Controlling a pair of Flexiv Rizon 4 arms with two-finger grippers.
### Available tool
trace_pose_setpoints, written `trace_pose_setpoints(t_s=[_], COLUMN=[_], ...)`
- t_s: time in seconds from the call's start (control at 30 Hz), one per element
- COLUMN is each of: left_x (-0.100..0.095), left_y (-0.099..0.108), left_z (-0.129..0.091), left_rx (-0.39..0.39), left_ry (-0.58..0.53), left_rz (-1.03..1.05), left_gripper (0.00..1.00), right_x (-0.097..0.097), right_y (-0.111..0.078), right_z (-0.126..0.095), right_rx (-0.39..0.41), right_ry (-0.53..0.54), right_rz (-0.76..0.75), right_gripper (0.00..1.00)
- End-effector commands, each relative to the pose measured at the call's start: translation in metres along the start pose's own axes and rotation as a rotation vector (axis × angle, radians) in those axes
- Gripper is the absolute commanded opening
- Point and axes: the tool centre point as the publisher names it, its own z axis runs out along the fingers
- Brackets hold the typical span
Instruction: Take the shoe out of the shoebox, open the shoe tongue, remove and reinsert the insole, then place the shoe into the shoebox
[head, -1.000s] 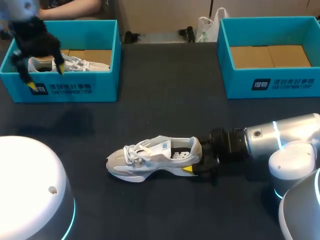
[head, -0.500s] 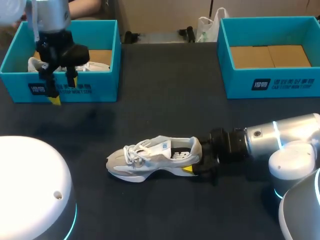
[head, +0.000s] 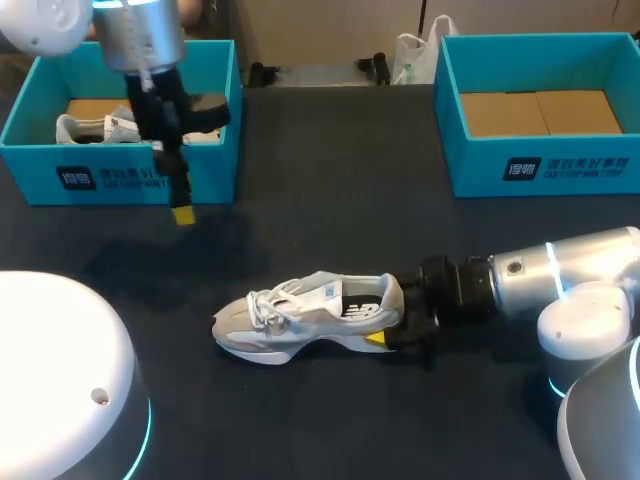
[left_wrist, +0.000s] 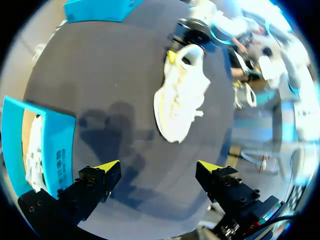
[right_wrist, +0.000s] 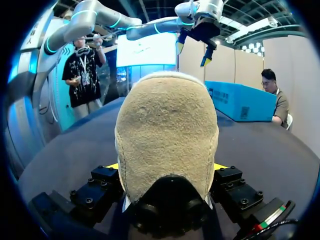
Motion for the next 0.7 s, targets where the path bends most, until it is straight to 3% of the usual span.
trace_pose_setpoints(t_s=[0.03,0.33,0.4,0.57,0.7], left_x=[0.007,0.007,0.008,0.039,0.053], left_y=[0.005,0.005,-0.003,-0.025,-0.043], left_z=[0.004,0.004,0.011,0.026,0.033], left_rx=[0.301,0.301,0.307,0.322,0.284], left_ry=[-0.226,-0.226,-0.268,-0.358,-0.357], left_rz=[-0.744,-0.744,-0.855,-0.949,-0.987], left_gripper=[1.00,1.00,1.00,1.00,1.00], right_x=[0.000,0.000,0.000,0.000,0.000], right_y=[0.002,0.002,0.002,0.002,0.002], right_z=[0.001,0.001,0.001,0.001,0.001], right_rx=[0.006,0.006,0.006,0.006,0.006], right_ry=[0.001,0.001,0.001,0.001,0.001], right_rz=[0.001,0.001,0.001,0.001,0.001], right_gripper=[0.00,0.00,0.00,0.00,0.00])
